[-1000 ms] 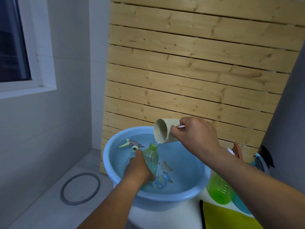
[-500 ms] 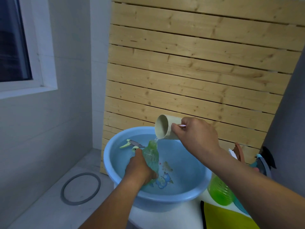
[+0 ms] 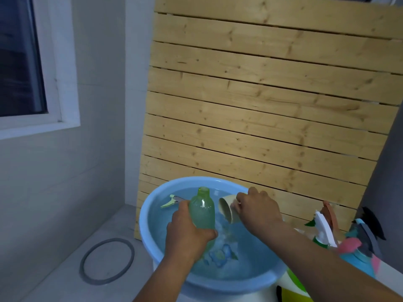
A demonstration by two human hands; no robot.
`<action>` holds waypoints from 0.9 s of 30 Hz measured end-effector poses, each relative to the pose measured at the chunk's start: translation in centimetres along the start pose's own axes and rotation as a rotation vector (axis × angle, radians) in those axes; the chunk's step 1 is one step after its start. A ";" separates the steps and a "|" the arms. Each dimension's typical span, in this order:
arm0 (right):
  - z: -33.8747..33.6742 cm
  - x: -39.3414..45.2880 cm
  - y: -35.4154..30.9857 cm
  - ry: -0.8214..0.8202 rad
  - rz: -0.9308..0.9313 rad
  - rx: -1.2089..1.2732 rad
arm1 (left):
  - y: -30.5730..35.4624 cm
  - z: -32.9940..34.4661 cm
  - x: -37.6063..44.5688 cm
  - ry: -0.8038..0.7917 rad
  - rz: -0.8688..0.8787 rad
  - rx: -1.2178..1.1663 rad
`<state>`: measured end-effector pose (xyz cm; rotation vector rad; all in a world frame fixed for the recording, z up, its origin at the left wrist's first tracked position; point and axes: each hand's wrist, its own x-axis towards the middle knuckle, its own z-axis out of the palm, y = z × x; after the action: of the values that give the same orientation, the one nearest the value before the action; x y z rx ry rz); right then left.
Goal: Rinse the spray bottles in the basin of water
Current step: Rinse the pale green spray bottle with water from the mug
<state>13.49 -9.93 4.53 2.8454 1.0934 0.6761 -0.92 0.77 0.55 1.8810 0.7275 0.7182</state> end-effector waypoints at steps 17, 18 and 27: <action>3.7 2.9 -0.9 -0.411 0.302 0.660 | -0.6 0.3 0.4 -0.040 0.036 -0.068; 4.0 2.9 -1.1 -0.430 0.313 0.651 | -0.6 0.4 0.4 -0.046 0.035 -0.074; 1.2 4.5 -4.7 -0.111 0.107 0.332 | -0.8 0.6 0.3 -0.030 0.027 -0.094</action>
<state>13.96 -3.33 4.35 3.1923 1.1392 0.3625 -0.42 0.96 -0.31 1.8148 0.6396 0.7276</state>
